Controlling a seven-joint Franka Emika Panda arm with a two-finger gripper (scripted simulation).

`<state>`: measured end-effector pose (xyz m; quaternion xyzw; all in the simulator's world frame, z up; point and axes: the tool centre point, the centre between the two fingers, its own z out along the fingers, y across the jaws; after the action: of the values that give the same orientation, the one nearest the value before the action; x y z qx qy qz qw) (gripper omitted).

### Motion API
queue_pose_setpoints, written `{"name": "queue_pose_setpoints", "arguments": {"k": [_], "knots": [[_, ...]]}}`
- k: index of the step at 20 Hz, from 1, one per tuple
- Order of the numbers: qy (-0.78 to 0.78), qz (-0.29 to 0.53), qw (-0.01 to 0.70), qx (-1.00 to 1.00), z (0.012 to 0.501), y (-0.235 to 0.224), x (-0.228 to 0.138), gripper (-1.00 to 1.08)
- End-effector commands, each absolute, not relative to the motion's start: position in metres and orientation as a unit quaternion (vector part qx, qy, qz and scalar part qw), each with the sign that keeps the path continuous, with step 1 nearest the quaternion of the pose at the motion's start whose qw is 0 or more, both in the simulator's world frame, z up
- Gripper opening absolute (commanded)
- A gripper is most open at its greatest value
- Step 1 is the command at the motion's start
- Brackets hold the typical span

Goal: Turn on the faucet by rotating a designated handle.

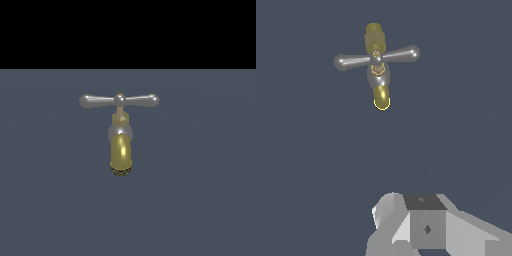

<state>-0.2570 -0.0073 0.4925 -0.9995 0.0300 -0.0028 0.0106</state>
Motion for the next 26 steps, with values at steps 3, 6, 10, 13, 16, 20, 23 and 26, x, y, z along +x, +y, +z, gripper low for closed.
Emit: {"name": "queue_pose_setpoints", "arguments": {"k": [3,6,10,13,16,20,23,26], "knots": [[0.032,-0.003,0.012,-0.999,0.492,-0.008,-0.257,-1.00],[0.045,-0.003,0.020,-0.999,0.490,-0.010,-0.255,-1.00],[0.060,-0.004,0.028,-0.998,0.488,-0.013,-0.254,-1.00],[0.060,-0.004,0.028,-0.998,0.488,-0.013,-0.254,-1.00],[0.062,-0.003,0.029,-0.998,0.488,-0.013,-0.252,-1.00],[0.072,-0.002,0.035,-0.997,0.486,-0.011,-0.244,-1.00],[0.086,0.001,0.042,-0.995,0.483,-0.008,-0.235,-1.00],[0.104,0.005,0.051,-0.993,0.478,-0.005,-0.223,-1.00]]}}
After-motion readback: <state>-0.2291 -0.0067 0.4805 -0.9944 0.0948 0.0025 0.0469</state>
